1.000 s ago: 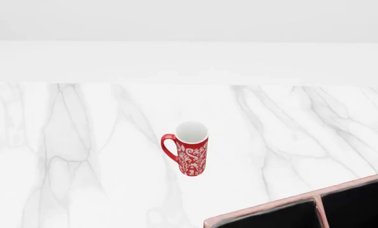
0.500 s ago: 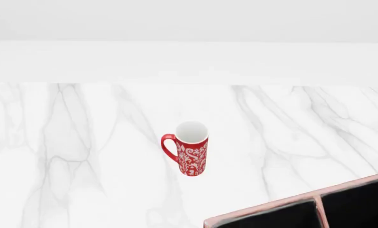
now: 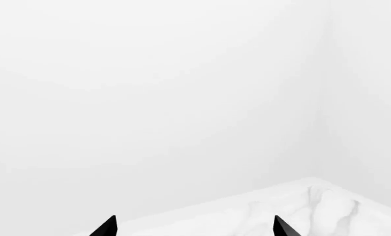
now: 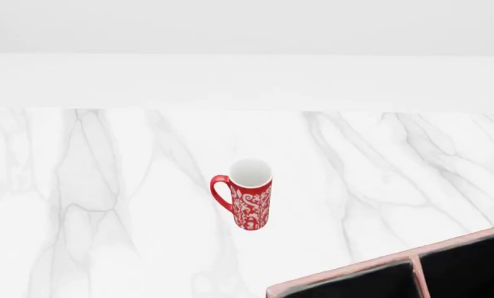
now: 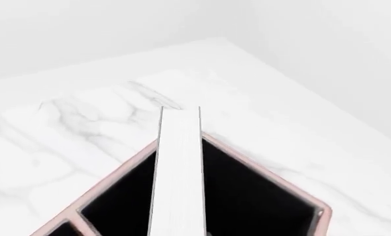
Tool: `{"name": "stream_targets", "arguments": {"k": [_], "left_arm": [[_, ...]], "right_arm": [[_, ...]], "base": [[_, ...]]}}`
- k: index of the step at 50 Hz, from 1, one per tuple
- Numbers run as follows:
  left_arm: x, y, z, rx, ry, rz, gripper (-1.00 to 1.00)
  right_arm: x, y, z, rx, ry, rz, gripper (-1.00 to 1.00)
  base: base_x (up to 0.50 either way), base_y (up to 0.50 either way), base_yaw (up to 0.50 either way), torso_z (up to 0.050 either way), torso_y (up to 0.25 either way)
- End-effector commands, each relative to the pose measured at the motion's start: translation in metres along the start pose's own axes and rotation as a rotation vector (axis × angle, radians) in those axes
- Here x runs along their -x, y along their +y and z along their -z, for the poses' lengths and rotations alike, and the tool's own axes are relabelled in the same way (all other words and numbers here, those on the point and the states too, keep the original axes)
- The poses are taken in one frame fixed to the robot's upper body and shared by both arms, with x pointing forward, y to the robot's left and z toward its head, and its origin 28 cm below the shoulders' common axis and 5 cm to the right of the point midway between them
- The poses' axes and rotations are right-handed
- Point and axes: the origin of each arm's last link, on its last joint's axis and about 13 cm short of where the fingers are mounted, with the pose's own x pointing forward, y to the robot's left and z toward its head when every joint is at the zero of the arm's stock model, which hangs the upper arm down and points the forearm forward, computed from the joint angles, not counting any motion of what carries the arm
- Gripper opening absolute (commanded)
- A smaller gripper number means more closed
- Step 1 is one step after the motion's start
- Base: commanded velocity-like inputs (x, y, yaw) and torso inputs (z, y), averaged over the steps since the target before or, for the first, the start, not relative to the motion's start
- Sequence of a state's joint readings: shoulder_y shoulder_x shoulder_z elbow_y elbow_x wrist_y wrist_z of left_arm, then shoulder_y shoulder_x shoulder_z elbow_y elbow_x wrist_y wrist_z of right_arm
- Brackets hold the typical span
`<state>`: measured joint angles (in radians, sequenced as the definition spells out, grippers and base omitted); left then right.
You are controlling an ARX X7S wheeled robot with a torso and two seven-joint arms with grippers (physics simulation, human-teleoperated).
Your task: Pick up the book and place it in the right compartment of the caddy.
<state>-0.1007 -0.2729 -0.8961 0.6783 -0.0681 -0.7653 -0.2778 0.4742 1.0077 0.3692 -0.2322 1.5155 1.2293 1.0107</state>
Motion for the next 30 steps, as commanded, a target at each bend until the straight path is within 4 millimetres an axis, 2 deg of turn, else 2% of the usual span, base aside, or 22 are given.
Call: {"name": "stream_targets", "arguments": {"k": [1, 20, 26, 30], "left_arm": [[0.002, 0.004, 0.004, -0.006, 0.018, -0.012, 1.00], [0.002, 0.001, 0.004, -0.007, 0.018, -0.007, 1.00], [0.002, -0.002, -0.001, -0.007, 0.009, 0.009, 1.00], [0.002, -0.014, -0.012, 0.000, 0.023, 0.109, 1.00]], "right_arm": [[-0.004, -0.001, -0.003, -0.069, -0.011, -0.009, 1.00], [-0.001, -0.001, -0.006, -0.066, -0.025, -0.008, 1.00], [0.011, 0.004, -0.026, -0.067, -0.098, -0.044, 1.00], [0.018, 0.012, -0.045, -0.056, -0.167, -0.052, 1.00]], "base": [[0.00, 0.00, 0.00, 0.000, 0.000], [0.00, 0.00, 0.00, 0.000, 0.000], [0.00, 0.00, 0.00, 0.000, 0.000], [0.00, 0.00, 0.00, 0.000, 0.000]]}}
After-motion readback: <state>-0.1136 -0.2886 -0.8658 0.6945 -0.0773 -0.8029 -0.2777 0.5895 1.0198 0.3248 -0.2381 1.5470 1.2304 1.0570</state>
